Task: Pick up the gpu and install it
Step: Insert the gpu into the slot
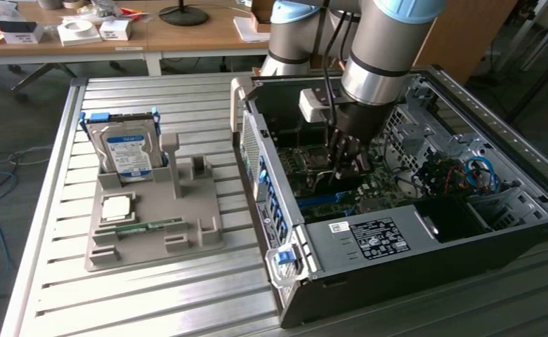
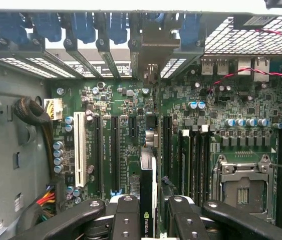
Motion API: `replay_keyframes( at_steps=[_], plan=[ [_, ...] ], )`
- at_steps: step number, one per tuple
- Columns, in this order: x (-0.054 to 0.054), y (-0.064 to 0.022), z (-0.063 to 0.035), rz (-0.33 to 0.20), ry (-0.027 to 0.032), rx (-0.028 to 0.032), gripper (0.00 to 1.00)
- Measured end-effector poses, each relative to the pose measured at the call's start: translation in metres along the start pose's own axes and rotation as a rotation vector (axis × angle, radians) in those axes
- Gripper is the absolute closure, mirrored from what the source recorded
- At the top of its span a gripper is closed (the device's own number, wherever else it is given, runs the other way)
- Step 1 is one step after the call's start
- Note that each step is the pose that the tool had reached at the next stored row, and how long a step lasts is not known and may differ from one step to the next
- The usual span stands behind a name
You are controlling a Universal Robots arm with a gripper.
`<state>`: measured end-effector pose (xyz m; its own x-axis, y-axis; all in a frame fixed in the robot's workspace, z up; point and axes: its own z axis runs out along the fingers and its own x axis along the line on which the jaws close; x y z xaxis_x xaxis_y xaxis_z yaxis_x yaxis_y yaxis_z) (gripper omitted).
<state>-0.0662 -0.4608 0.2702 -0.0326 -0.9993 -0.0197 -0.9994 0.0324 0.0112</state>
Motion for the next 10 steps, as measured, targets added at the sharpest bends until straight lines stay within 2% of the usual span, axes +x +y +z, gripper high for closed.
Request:
replay_keyframes(
  at_steps=[10],
  plan=[
    [0.0, 0.0001, 0.0011, 0.0, 0.0001, 0.0001, 0.74]
  ],
)
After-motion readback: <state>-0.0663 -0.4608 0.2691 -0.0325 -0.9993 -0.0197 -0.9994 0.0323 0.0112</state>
